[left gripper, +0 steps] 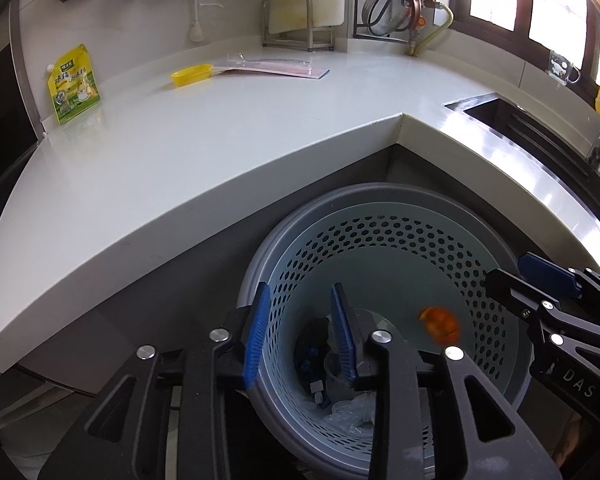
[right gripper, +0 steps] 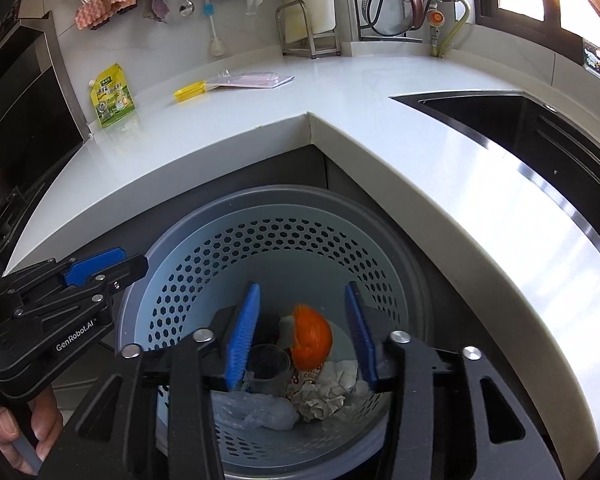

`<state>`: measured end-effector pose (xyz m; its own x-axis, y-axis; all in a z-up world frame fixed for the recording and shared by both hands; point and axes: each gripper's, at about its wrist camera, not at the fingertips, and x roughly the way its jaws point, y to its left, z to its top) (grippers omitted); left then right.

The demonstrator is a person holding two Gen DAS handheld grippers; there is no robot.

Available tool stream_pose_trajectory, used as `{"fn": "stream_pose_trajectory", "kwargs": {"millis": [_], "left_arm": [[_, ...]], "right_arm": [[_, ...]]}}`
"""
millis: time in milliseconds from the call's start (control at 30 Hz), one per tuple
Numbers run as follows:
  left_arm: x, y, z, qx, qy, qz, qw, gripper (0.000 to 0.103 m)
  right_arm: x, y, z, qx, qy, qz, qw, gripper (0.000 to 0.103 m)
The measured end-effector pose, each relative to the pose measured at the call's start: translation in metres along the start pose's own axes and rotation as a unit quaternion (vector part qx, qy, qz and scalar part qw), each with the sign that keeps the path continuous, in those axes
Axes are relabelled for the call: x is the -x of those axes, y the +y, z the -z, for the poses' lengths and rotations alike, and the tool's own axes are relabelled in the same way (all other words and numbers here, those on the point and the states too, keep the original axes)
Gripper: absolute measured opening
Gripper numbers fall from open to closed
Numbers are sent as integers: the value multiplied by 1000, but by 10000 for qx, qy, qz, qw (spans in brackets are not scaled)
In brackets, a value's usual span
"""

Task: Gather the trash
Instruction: 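Open both tools to drop the strap and peel into the basket, then move both open tools back over the counter toward the yellow lid and pink package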

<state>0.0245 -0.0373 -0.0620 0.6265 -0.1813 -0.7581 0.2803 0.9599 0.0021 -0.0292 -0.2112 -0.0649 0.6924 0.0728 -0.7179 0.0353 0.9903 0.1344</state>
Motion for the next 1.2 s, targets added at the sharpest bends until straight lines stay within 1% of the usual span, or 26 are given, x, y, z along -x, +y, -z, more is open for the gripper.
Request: {"fn": "stream_pose_trajectory", "kwargs": {"millis": [33,67,233,267,333,367,467,533,667,800,833,967,1100,1200], "left_arm": [[1,1,0,26,-29,-16,10000,49],[3,2,0,37,-70,-35,10000,51],[4,1,0,1,-84,-49,10000,52],[5,1,0,2,-84,-47,10000,54],[6,0,-1,14,-127,-84,9999,61],[8,1,-1,9,-153,-109,9998,62],[9,2,-2,-1,-178,-138,9997,65],[10,3,-2,23,-201,-137,9997,72],[18,5,-7,21,-315,-182,9993,77],[37,14,-17,148,-612,-221,9978,93],[41,16,-20,183,-696,-240,9971,95],[51,21,-33,209,-896,-359,9951,96],[54,30,-48,291,-1064,-467,9928,96],[50,40,-64,359,-1064,-501,9924,96]], "right_arm": [[1,-1,-1,-3,-26,3,10000,56],[2,-1,-2,-11,-34,4,10000,56],[1,-7,-2,-161,-6,-54,9999,56],[1,-8,-1,-189,-8,-65,9998,56],[3,-10,-1,-230,-19,-83,9997,56],[4,-11,-1,-251,-36,-97,9996,57],[8,-12,-1,-321,-120,-195,9992,62],[10,-13,-2,-351,-178,-240,9989,66],[14,-12,-3,-352,-264,-365,9984,67],[20,-9,-9,-301,-439,-467,9975,68],[23,-7,-12,-262,-499,-485,9972,68],[30,-4,-28,-188,-716,-537,9958,75],[32,-4,-52,-145,-862,-621,9942,76],[32,0,-75,0,-1053,-577,9928,80]]}}
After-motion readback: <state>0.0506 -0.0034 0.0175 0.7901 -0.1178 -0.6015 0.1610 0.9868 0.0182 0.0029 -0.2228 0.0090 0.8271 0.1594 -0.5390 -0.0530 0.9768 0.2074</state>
